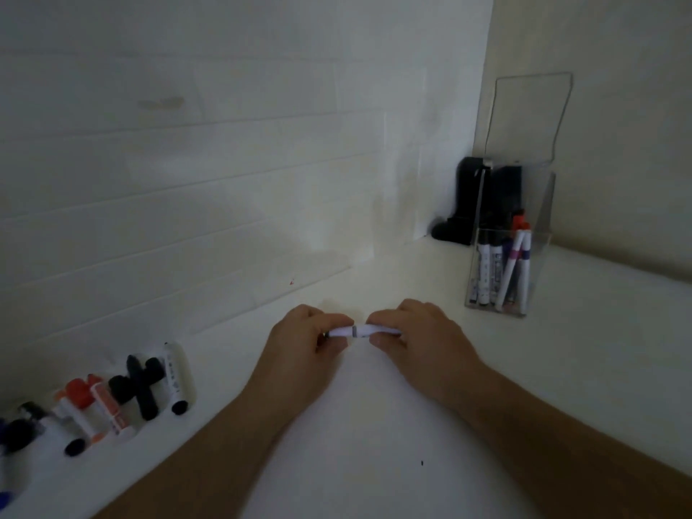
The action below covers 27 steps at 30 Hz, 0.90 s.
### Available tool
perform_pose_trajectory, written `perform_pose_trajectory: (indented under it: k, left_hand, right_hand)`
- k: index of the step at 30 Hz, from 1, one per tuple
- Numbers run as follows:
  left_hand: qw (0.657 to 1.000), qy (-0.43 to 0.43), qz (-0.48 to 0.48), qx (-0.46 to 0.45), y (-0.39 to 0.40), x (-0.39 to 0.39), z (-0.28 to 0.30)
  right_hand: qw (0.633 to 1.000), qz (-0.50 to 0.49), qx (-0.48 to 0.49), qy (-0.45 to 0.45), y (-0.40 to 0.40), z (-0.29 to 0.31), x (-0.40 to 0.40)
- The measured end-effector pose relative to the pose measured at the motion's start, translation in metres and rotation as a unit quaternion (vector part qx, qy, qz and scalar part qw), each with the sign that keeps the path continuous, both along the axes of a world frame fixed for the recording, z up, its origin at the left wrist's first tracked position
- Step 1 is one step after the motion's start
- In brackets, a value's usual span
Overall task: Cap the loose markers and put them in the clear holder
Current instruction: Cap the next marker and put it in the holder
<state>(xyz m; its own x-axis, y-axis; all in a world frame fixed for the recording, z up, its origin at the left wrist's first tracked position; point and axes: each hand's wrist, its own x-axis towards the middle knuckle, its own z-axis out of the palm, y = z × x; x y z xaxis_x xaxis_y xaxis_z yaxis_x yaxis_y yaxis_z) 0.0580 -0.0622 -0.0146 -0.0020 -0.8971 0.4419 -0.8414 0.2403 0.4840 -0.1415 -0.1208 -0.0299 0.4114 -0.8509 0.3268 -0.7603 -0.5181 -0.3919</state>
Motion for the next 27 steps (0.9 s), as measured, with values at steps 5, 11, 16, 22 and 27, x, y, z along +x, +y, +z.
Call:
perform_pose_trajectory:
  k: [5,11,16,22,27]
  left_hand:
    - [0.997,0.078,-0.016,0.021,0.006,-0.005,0.005]
    - [0.980,0.191,-0.024,0.053,0.011,-0.008,0.010]
    - [0.983,0.179,0.038,0.017,0.007,-0.013,0.009]
    - [0.993,0.103,0.048,-0.014,0.003,-0.015,0.006]
    - [0.989,0.147,0.023,-0.014,0.007,-0.016,0.008]
  right_hand:
    - [0.999,0.026,-0.014,0.016,0.006,0.009,-0.001]
    - [0.998,0.026,-0.059,0.019,0.022,0.017,0.006]
    - [0.998,0.021,-0.049,-0.016,0.028,0.015,0.020]
    - [0.998,0.022,-0.060,-0.027,0.027,0.012,0.019]
    - [0.996,0.033,-0.074,-0.045,0.026,0.014,0.016]
